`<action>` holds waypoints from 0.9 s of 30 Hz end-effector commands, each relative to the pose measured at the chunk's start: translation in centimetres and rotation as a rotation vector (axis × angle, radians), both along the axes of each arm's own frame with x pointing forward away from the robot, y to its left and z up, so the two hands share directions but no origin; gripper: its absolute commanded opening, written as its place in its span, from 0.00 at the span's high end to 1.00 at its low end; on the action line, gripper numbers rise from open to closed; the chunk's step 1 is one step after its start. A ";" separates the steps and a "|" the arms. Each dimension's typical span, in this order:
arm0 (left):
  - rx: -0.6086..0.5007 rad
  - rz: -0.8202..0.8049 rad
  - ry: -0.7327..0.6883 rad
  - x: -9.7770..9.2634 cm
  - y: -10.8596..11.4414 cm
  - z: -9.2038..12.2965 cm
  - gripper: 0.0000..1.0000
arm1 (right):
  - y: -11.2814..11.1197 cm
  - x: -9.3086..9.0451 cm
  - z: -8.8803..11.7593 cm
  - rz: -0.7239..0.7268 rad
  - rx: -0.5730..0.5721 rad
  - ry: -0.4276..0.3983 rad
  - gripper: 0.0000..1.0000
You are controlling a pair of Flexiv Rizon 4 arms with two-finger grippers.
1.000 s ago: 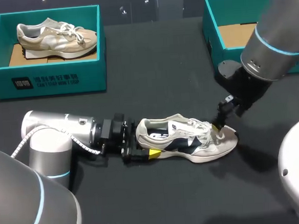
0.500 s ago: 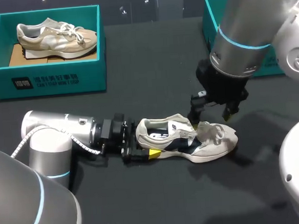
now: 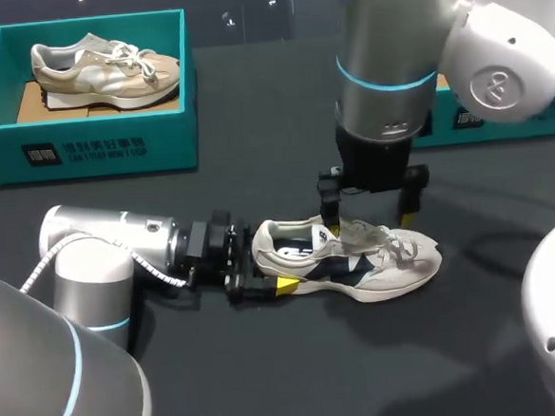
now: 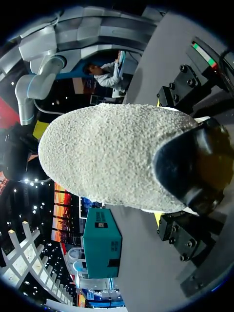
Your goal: Take the shoe out of the shoebox, open the shoe tongue, remove and reinsert the insole, then place the shoe into the shoebox
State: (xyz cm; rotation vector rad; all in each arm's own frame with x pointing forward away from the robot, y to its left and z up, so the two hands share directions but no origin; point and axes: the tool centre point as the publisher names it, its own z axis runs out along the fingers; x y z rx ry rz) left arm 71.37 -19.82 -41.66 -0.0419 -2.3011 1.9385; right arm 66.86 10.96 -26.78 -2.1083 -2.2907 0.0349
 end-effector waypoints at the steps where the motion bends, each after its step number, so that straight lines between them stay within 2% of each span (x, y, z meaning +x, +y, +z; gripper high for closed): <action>1: 0.000 0.001 0.000 0.0 0.1 0.0 1.00 | 2.0 0.5 -0.7 -0.036 -0.111 -0.021 0.00; 7: 0.000 0.001 0.000 0.0 0.1 0.0 1.00 | 3.9 1.0 -2.4 -0.087 -0.184 -0.075 0.00; 9: 0.000 0.001 0.000 0.0 0.1 0.0 1.00 | 4.0 0.6 -2.5 -0.192 -0.223 -0.123 0.00; 18: 0.000 0.001 0.000 0.0 0.1 0.0 1.00 | 4.0 0.6 -2.5 -0.192 -0.223 -0.123 0.00; 22: 0.000 0.001 0.000 0.0 0.1 0.0 1.00 | 5.1 1.3 -3.2 -0.215 -0.348 -0.133 0.00; 27: 0.000 0.001 0.000 0.0 0.1 0.0 1.00 | 5.5 1.8 -4.2 -0.232 -0.406 -0.144 0.00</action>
